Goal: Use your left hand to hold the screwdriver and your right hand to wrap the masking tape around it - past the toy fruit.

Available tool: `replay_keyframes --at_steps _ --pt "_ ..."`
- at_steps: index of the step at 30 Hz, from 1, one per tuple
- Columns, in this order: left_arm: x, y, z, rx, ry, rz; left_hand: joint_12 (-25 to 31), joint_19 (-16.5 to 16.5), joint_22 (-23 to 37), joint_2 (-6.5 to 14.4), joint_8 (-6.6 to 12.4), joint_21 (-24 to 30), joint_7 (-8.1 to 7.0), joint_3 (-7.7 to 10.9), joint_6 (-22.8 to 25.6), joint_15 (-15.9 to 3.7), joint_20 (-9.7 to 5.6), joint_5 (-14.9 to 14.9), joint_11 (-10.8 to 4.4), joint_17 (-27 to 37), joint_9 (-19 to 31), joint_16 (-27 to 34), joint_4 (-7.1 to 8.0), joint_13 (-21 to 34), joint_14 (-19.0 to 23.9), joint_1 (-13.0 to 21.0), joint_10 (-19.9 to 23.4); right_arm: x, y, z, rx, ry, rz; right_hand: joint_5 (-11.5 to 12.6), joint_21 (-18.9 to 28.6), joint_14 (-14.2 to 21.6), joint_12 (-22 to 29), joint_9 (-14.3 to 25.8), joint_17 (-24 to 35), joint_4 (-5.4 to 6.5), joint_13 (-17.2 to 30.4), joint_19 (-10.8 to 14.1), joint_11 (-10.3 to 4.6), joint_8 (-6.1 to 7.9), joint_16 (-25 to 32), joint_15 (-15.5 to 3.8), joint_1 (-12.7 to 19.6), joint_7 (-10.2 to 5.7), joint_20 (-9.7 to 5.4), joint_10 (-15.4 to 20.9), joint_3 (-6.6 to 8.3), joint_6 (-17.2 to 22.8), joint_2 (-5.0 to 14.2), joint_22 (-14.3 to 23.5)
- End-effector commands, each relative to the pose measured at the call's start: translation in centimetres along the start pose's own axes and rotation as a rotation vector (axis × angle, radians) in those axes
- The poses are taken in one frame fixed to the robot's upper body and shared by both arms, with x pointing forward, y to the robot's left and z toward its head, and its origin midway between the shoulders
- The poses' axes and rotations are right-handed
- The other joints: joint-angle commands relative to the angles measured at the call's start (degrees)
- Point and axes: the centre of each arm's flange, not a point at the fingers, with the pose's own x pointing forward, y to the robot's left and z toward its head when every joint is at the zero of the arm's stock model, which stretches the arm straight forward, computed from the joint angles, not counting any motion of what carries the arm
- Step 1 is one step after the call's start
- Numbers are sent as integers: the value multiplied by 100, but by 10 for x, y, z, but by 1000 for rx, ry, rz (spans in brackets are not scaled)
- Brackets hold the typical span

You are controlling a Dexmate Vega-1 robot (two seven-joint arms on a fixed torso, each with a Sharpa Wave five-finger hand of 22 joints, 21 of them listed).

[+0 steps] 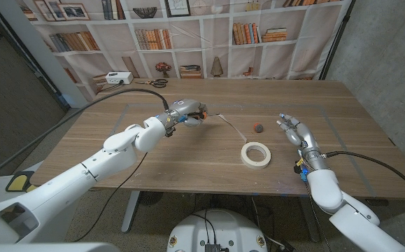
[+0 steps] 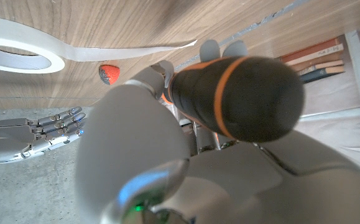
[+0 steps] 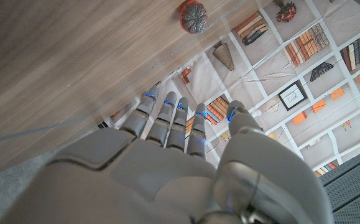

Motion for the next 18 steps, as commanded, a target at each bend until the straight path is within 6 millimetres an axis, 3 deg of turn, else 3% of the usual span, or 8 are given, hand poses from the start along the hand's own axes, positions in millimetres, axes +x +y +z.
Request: replay_keyframes --at_steps 1,3,5,6,8,14,18 --pt "-16 9 6 -16 -74 229 -60 270 -774 302 -810 -374 -539 529 -318 -1584 -1001 20 -371 -838 270 -468 720 -36 1637 -347 914 -14 1 3 -14 -1 -20 -26 7 -41 19 14 45 7 30 2 -11 17 31 0 10 5 -5 46 5 39 6 7" --pt "-15 12 0 -107 -72 212 -29 331 -886 285 -902 -396 -522 543 -290 -1575 -1004 67 -346 -840 208 -469 790 -29 1629 -419 994 -14 1 5 -13 -5 -17 -30 10 -43 19 15 54 11 33 9 -6 18 35 2 11 10 3 48 1 48 7 8" --pt "-4 17 -17 -322 -23 37 -83 348 -902 174 -774 -364 -451 596 445 -1599 -1022 161 -309 -787 123 -453 853 -134 1563 -505 1057 -13 0 7 -16 -3 -7 -35 14 5 38 16 69 18 39 18 20 25 64 2 16 19 -1 102 -4 78 11 10" --pt "-4 17 -17 -330 -21 26 -124 332 -870 82 -729 -341 -529 582 704 -1603 -1027 185 -324 -816 93 -452 833 -208 1566 -519 1093 -13 0 7 -16 -2 -7 -38 21 36 45 16 81 20 44 34 25 29 84 -25 23 21 -8 122 -6 96 14 11" --pt "1 20 -28 -424 -19 -37 -175 301 -796 -24 -699 -296 -519 579 919 -1599 -1027 217 -334 -797 63 -419 808 -291 1578 -527 1130 -15 0 11 -34 -1 -5 -45 56 145 72 18 118 12 61 116 34 36 152 -54 65 34 -27 198 -6 137 19 17" --pt "3 28 -36 -500 -79 -35 -325 111 223 -446 -927 283 -492 725 1259 -1567 -1013 528 -345 6 -87 176 909 -481 1595 -649 1331 -17 2 18 -53 9 -13 -55 80 233 100 20 169 -1 83 171 25 49 221 -90 116 39 -19 270 -12 197 11 22" --pt "2 31 -38 -532 -93 -25 -199 133 749 -443 -1136 541 -286 913 1241 -1519 -976 727 -179 277 -115 417 1071 -228 1627 -696 1436 -18 4 23 -63 6 -19 -59 80 209 103 21 189 -1 92 169 28 51 225 -91 132 38 -29 278 -16 216 8 24"
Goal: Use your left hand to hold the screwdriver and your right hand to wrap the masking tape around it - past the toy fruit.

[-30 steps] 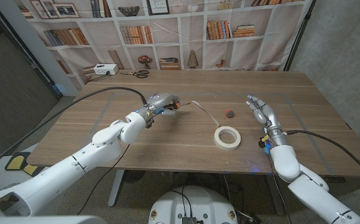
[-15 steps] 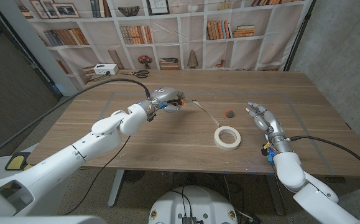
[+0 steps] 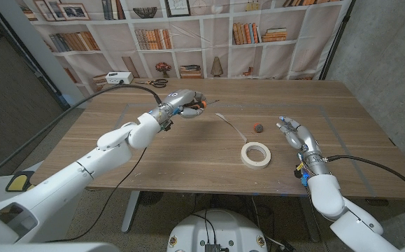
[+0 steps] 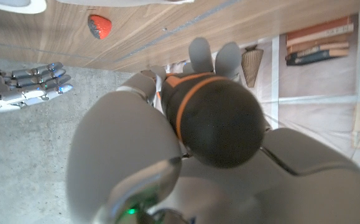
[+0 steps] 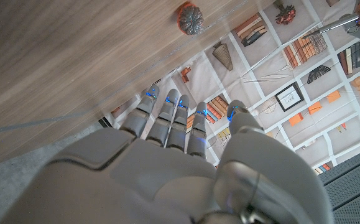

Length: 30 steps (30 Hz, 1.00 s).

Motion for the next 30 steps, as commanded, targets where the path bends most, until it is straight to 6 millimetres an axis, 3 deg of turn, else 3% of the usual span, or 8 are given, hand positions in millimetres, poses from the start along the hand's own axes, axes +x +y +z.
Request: replay_keyframes --at_steps 1,5,9,13,19,24,30 --pt "3 13 -11 -315 -52 -79 227 35 654 11 -203 309 -107 1028 516 -798 -475 214 -155 272 47 273 988 366 970 -59 480 -5 4 13 -34 1 -10 -21 57 24 37 22 36 0 18 61 -13 31 53 6 64 13 -8 31 -17 60 -2 7" --pt "-4 14 -2 -137 -96 52 735 106 1103 255 -342 265 -138 1236 250 -796 -470 368 -86 388 401 439 1343 1275 1017 -232 203 -6 7 16 -42 4 -11 -23 57 11 38 22 52 5 25 60 -10 33 58 6 69 7 -13 33 -22 74 1 9" --pt "-14 12 9 68 -185 222 1130 131 1309 339 -332 160 -171 1298 106 -749 -465 441 -106 192 675 343 1433 1895 1058 -378 11 -8 10 20 -53 5 -14 -27 59 6 37 23 73 12 33 60 -20 29 70 2 74 4 -15 31 -29 78 3 11" --pt "-22 11 13 253 -294 365 1498 189 1423 424 -275 -22 -183 1356 -49 -795 -475 487 -140 44 973 308 1426 2446 1093 -508 -150 -9 13 26 -81 4 -7 -33 81 159 67 24 132 28 57 106 -20 24 170 -46 92 20 -9 101 -41 102 21 16" --pt "-29 12 12 371 -369 391 1528 206 1410 433 -216 -177 -220 1371 -137 -819 -500 498 -212 -10 1161 285 1416 2413 1067 -595 -192 -11 16 38 -167 2 66 -60 290 642 369 40 523 -60 227 476 -75 49 590 -211 384 90 20 529 -83 343 -57 84" --pt "-30 13 9 389 -360 375 1551 247 1318 440 -150 -311 -215 1355 -164 -835 -504 491 -212 -76 1309 242 1382 2377 1073 -646 -195 -16 18 52 -266 -11 163 -34 348 724 547 57 741 -135 330 528 -124 135 746 -239 628 105 23 686 -161 616 -311 108" --pt "-29 13 6 375 -359 373 1593 270 1277 445 -74 -408 -228 1343 -198 -859 -501 479 -209 -93 1484 219 1343 2369 1087 -690 -215 -24 21 70 -433 15 242 29 389 876 788 80 1085 -54 501 549 -148 222 1009 -308 739 61 5 824 -331 968 -567 121"
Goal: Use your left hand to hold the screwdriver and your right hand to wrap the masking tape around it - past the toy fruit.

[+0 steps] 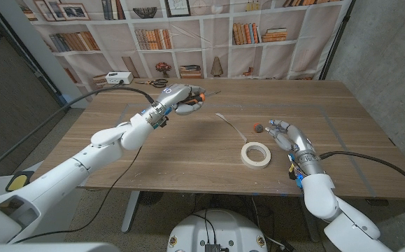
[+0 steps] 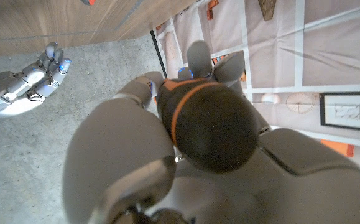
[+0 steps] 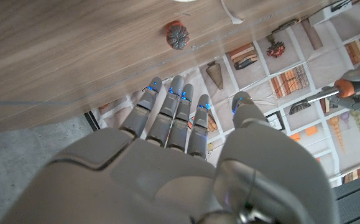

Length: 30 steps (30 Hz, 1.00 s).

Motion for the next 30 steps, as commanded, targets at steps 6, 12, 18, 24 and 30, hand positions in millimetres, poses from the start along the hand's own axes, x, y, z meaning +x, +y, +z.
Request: replay_keyframes --at_steps 6,12,18,24,30 --pt "-5 2 3 115 -110 90 68 74 -78 125 114 -133 -18 1370 -35 -663 -459 8 -21 17 226 -19 1285 6 659 -128 -37 -16 7 34 -314 56 209 96 31 -302 181 36 515 186 258 -107 21 -64 163 -168 -232 -49 -3 -211 -366 127 -361 28" --pt "-1 1 0 102 -111 85 92 104 -97 135 163 -160 -14 1347 -38 -660 -465 -9 -36 -19 336 -61 1269 -8 680 -151 -45 -18 20 46 -418 74 286 150 -14 -640 199 45 655 196 334 -269 -1 -117 97 -164 -230 -80 39 -399 -439 107 -389 31" --pt "3 1 -3 94 -110 81 128 96 -132 132 161 -214 -19 1341 -35 -671 -459 -19 -25 2 366 -74 1249 -10 677 -170 -53 -18 28 53 -500 99 322 179 -25 -678 226 48 713 166 373 -322 -16 -134 105 -178 -185 -98 30 -455 -482 110 -457 31" --pt "8 0 -7 82 -111 78 144 121 -118 135 152 -211 -24 1340 -28 -678 -465 -24 -28 35 368 -61 1238 -19 705 -179 -59 -18 36 59 -570 116 363 190 -24 -690 247 50 750 183 399 -334 -22 -143 112 -173 -228 -92 28 -480 -542 118 -521 32" --pt "11 -1 -9 69 -114 78 150 116 -133 147 139 -240 -31 1337 -20 -671 -467 -31 -21 10 364 -105 1230 -58 681 -187 -44 -18 44 59 -655 145 369 231 -41 -745 262 54 806 159 442 -400 -74 -166 112 -222 -174 -122 18 -572 -577 100 -569 32"
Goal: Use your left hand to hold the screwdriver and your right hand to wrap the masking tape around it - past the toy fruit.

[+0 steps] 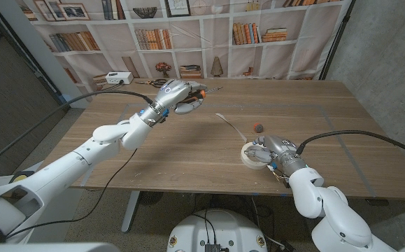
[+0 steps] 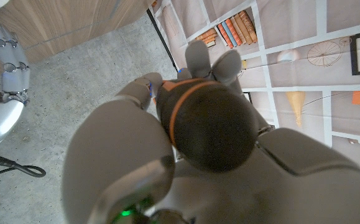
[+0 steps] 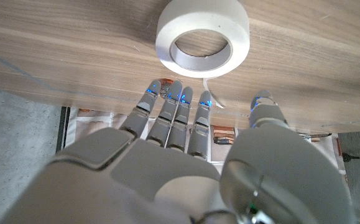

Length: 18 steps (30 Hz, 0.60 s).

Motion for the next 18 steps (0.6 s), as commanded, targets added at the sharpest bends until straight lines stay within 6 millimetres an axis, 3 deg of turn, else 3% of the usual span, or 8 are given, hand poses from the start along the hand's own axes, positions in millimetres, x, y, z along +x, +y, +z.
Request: replay_keyframes --at_steps 1,9,18 --pt "7 -3 -7 -26 -2 1 52 70 14 109 -5 -3 -28 1296 75 -622 -461 -5 -24 -11 4 -22 1268 -5 640 -63 -13 0 10 12 -162 75 45 55 -42 -68 52 30 57 -15 44 -60 -18 -25 -13 -262 58 -50 -15 -54 -36 -16 -67 6" --pt "13 -3 -7 -28 -11 1 78 82 28 123 -21 -23 -28 1296 75 -624 -457 -20 -21 8 15 -31 1252 -20 657 -73 -25 6 27 7 -215 121 90 155 -57 -219 52 40 160 -73 120 -138 -112 -98 -31 -286 295 -150 -47 -297 -31 -171 -60 6" --pt "16 -5 -8 -32 -4 -11 103 108 10 136 -36 -45 -35 1284 74 -627 -462 -39 -21 12 20 -44 1234 -24 675 -76 -31 13 40 1 -226 116 117 281 -17 -191 173 41 253 -184 168 -78 -228 -59 15 -405 828 -272 -160 -183 89 -55 15 -1"
